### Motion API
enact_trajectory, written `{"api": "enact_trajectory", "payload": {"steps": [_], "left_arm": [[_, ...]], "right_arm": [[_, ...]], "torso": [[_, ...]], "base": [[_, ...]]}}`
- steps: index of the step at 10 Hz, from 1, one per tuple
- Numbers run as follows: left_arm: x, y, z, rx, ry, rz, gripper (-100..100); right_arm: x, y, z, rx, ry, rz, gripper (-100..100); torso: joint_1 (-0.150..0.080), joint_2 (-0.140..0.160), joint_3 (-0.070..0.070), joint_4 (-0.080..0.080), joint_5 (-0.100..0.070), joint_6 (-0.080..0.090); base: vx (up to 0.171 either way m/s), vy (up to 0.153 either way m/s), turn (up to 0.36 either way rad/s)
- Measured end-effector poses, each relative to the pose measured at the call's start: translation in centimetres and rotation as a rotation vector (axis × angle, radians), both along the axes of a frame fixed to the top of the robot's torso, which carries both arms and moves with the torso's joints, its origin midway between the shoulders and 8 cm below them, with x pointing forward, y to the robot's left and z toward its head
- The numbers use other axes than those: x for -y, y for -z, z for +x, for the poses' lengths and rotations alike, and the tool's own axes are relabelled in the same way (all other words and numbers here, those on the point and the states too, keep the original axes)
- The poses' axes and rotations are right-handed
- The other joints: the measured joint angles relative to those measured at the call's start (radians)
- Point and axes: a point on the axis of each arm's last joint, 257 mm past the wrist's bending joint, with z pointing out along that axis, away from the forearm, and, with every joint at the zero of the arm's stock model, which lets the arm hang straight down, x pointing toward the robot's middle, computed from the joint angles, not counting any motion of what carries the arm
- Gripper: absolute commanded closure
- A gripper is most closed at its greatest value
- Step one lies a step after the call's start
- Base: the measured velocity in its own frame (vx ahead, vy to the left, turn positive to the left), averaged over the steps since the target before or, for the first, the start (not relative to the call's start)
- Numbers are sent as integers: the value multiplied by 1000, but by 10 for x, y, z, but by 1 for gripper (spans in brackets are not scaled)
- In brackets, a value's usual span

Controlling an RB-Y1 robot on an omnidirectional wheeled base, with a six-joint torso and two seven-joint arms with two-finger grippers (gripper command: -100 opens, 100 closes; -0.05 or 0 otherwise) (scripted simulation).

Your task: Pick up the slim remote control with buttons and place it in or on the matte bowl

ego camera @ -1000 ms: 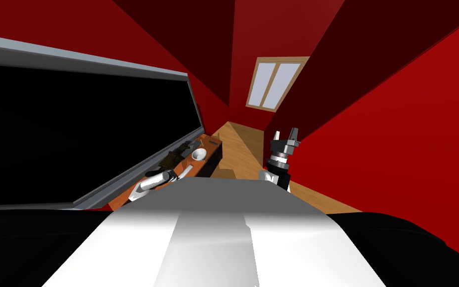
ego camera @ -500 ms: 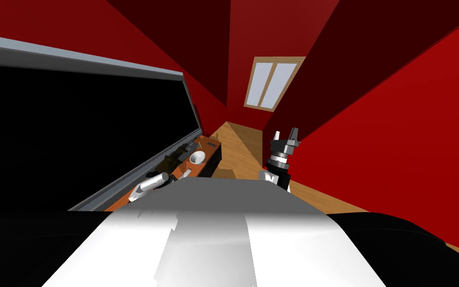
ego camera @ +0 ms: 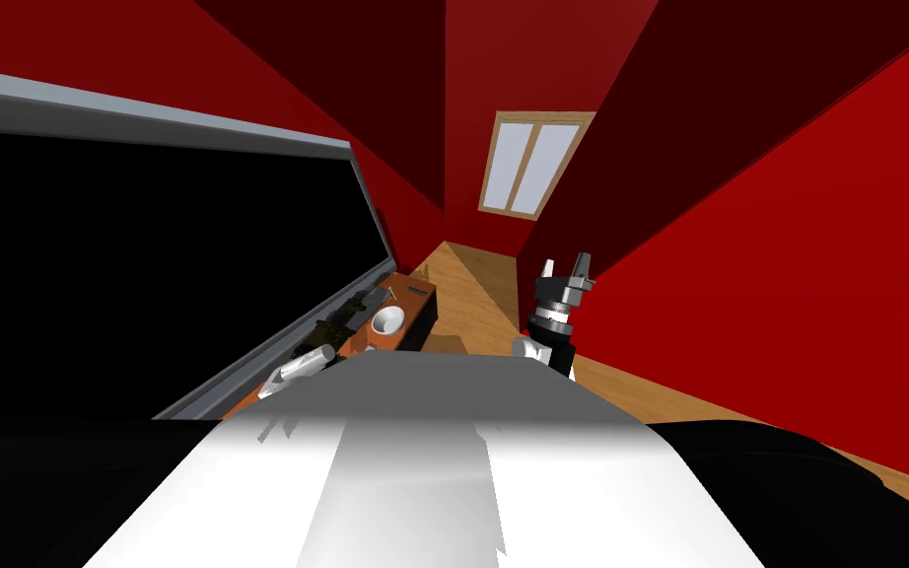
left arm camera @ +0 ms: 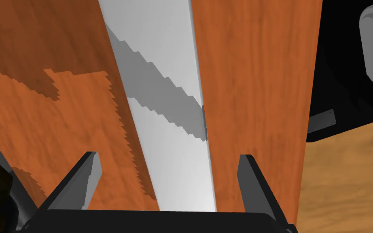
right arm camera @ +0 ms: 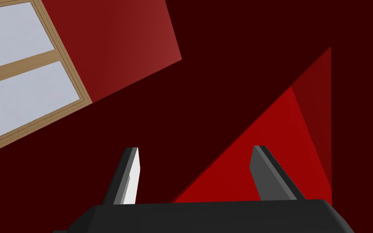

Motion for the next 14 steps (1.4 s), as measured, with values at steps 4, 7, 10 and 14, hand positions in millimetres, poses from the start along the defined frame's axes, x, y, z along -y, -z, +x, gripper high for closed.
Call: {"api": "enact_trajectory", "payload": {"steps": [4,7,10,14], "left_arm": [[8,5,-12,-46,-33,-42,-100],[20,20,-14,-46,-27,-44,-100],[22,26,-14,-42,-24,-39,100],[23,26,-15,-44,-25,-42,0]], "right_arm": [[0,0,0,0,0,0,0],[0,0,0,0,0,0,0],[0,0,0,0,0,0,0],[0,0,0,0,0,0,0]], "torso": [[-3,4,2,1,-1,0],[-4,5,3,1,-1,0],[-4,6,3,1,0,0],[-4,6,3,1,-1,0]], "base": [[27,15,-18],[0,0,0],[0,0,0],[0,0,0]]}}
